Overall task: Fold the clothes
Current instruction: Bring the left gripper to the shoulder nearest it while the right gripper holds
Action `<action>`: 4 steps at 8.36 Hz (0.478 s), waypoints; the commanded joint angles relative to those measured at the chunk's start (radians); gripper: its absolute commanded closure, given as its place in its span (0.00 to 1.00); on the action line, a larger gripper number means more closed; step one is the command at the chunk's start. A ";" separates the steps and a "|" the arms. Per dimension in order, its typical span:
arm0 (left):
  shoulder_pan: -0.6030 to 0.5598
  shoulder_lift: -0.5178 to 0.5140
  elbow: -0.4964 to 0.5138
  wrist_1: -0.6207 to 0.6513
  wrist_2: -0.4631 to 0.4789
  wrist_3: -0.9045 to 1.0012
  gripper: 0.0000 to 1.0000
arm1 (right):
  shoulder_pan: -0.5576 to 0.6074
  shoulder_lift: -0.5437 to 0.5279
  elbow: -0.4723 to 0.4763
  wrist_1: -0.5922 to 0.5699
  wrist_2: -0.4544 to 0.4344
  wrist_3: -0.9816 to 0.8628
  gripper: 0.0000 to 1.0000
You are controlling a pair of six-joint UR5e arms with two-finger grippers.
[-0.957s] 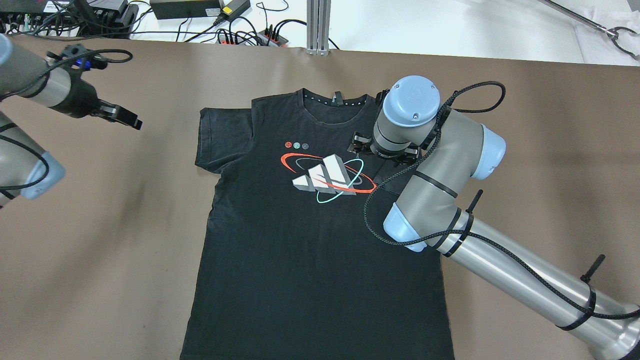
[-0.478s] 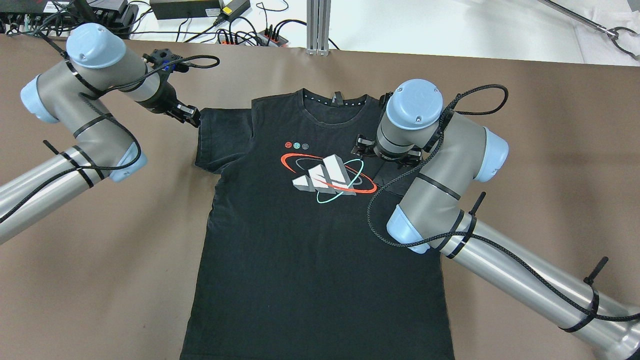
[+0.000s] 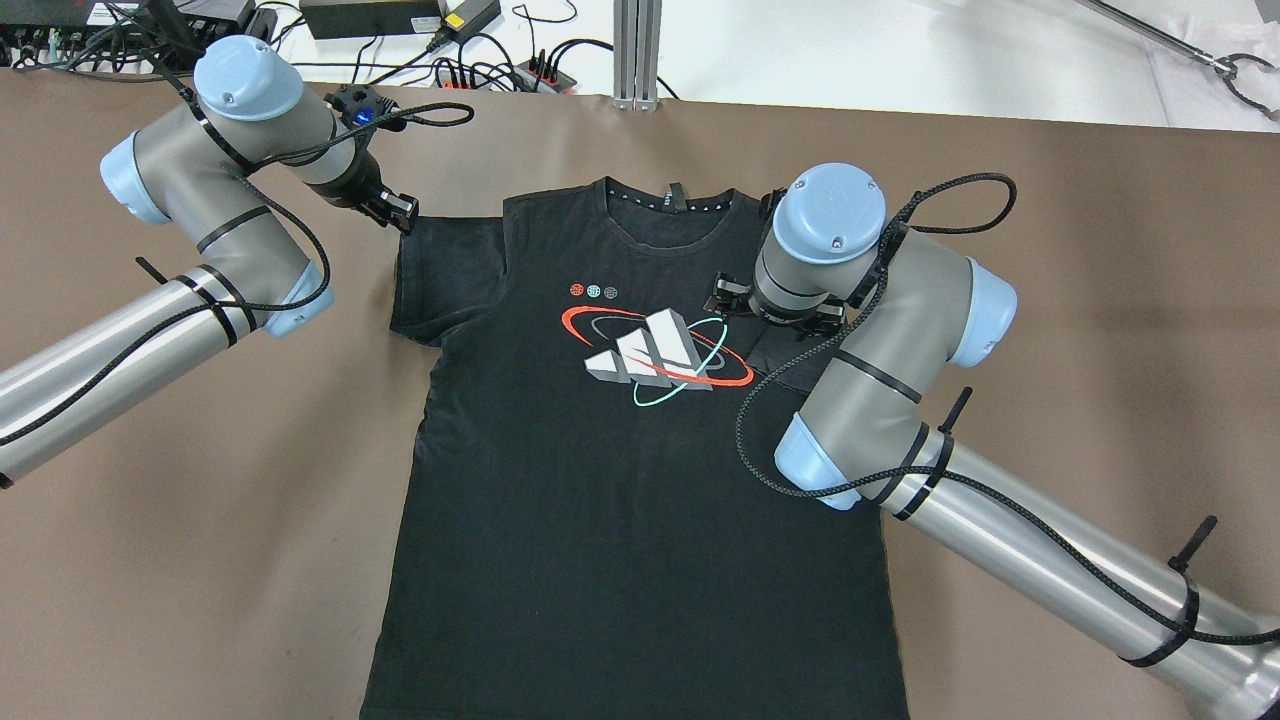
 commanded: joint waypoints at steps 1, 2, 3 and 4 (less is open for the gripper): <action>0.001 -0.032 0.096 -0.053 0.024 0.000 0.58 | 0.000 0.000 0.000 0.000 0.000 0.002 0.05; 0.001 -0.044 0.129 -0.083 0.026 0.000 0.61 | 0.000 0.000 0.002 0.000 -0.002 0.002 0.05; 0.001 -0.060 0.146 -0.084 0.026 0.000 0.61 | 0.000 -0.002 0.002 0.000 -0.002 0.002 0.05; 0.001 -0.066 0.151 -0.084 0.026 0.000 0.61 | 0.000 -0.002 0.002 0.000 -0.002 0.002 0.05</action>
